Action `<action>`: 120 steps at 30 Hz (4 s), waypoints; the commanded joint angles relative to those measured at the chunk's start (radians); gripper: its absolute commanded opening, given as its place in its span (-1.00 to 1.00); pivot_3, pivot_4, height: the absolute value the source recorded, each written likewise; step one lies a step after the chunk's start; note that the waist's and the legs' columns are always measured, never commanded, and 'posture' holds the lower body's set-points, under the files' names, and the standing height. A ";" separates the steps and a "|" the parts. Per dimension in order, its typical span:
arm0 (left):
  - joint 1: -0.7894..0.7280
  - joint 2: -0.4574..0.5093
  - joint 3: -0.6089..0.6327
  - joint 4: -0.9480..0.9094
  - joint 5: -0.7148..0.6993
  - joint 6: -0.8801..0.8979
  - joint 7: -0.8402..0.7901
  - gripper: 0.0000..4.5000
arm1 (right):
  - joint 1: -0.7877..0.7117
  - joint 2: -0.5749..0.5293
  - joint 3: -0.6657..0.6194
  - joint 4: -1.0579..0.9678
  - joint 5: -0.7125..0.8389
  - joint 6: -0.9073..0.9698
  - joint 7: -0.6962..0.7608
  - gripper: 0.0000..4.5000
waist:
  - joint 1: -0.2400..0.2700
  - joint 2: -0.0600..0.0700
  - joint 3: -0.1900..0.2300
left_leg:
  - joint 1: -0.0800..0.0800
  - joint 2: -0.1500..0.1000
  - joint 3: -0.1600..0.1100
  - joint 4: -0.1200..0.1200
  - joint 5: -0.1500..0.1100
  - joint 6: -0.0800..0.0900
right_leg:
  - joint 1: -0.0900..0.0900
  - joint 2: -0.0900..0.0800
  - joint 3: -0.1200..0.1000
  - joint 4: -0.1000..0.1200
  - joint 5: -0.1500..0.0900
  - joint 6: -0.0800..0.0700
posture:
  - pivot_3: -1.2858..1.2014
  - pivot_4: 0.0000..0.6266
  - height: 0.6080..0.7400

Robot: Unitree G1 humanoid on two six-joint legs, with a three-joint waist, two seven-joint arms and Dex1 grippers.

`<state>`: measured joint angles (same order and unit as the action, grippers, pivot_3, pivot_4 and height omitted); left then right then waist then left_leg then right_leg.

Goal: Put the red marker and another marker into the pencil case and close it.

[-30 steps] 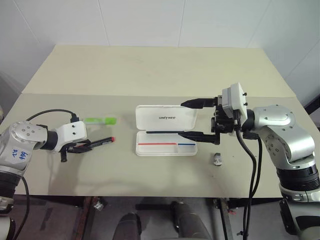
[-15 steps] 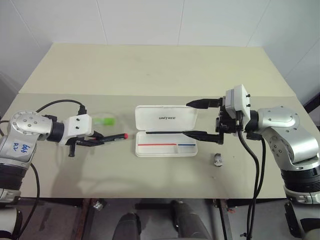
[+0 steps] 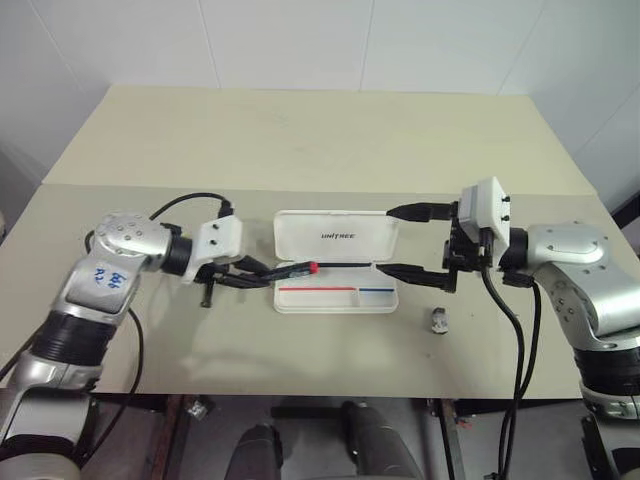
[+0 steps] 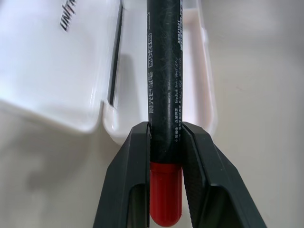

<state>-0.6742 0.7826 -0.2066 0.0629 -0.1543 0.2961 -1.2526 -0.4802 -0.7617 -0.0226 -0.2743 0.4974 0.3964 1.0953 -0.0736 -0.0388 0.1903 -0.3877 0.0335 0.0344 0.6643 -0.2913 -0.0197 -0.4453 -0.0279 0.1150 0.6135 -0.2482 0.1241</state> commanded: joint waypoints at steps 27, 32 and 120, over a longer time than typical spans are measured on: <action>-0.226 -0.270 -0.164 0.215 0.185 0.001 0.086 -0.74 | 0.181 -0.048 -0.131 -0.241 0.057 0.070 -0.141 1.00 | 0.018 0.000 0.000 | 0.000 -0.001 0.000 0.001 0.000 0.000 | 0.000 0.001 0.003 0.000 0.001 0.001 | 0.03 -0.52 1.00; -0.214 -0.282 -0.153 0.155 0.131 0.062 0.031 0.01 | 0.171 -0.047 -0.124 -0.234 0.056 0.068 -0.142 1.00 | 0.020 0.000 0.000 | 0.000 -0.001 0.000 0.001 0.000 0.000 | 0.000 0.001 0.003 -0.001 0.001 0.002 | 0.03 -0.52 1.00; -0.537 -0.072 -0.017 1.276 0.513 -0.616 0.097 -0.50 | -0.057 0.021 -0.042 -0.217 0.092 0.132 -0.170 1.00 | 0.045 -0.001 0.000 | -0.001 -0.001 0.000 0.002 0.000 0.000 | 0.000 0.000 0.001 0.000 0.001 0.003 | 0.03 -0.52 1.00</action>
<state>-1.2220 0.6943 -0.2257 1.3466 0.3594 -0.3008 -1.1402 -0.5205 -0.7371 -0.0474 -0.4707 0.5801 0.5455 0.9259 -0.0282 -0.0395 0.1903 -0.3890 0.0326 0.0347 0.6665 -0.2912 -0.0195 -0.4449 -0.0278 0.1155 0.6139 -0.2468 0.1268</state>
